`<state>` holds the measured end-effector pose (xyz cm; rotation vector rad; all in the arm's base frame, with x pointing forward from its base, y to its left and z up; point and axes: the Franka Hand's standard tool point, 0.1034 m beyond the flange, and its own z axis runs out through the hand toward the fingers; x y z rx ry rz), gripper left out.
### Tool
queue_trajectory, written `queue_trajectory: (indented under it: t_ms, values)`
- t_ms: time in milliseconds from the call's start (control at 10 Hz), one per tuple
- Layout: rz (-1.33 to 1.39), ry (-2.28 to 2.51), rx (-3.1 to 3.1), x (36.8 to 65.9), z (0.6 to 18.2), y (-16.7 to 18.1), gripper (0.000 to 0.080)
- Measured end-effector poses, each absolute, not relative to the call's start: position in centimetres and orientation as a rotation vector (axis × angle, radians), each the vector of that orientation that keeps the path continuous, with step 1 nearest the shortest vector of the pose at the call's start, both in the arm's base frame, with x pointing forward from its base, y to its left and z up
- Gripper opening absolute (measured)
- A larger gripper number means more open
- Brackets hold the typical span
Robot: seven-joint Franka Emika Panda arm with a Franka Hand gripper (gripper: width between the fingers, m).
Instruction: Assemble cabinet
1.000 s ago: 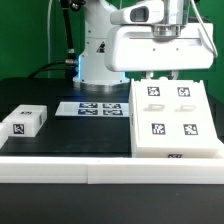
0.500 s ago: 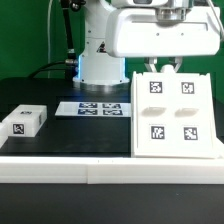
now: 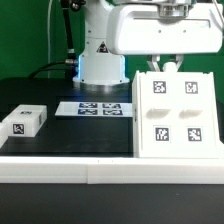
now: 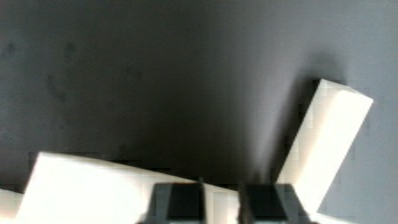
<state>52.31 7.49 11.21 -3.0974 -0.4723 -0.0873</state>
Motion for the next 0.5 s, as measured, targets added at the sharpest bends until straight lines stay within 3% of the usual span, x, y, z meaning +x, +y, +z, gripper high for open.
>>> queue_trajectory:
  t_ms: [500]
  values:
    - [-0.065, -0.499, -3.095, 53.3, 13.3, 7.1, 0.0051]
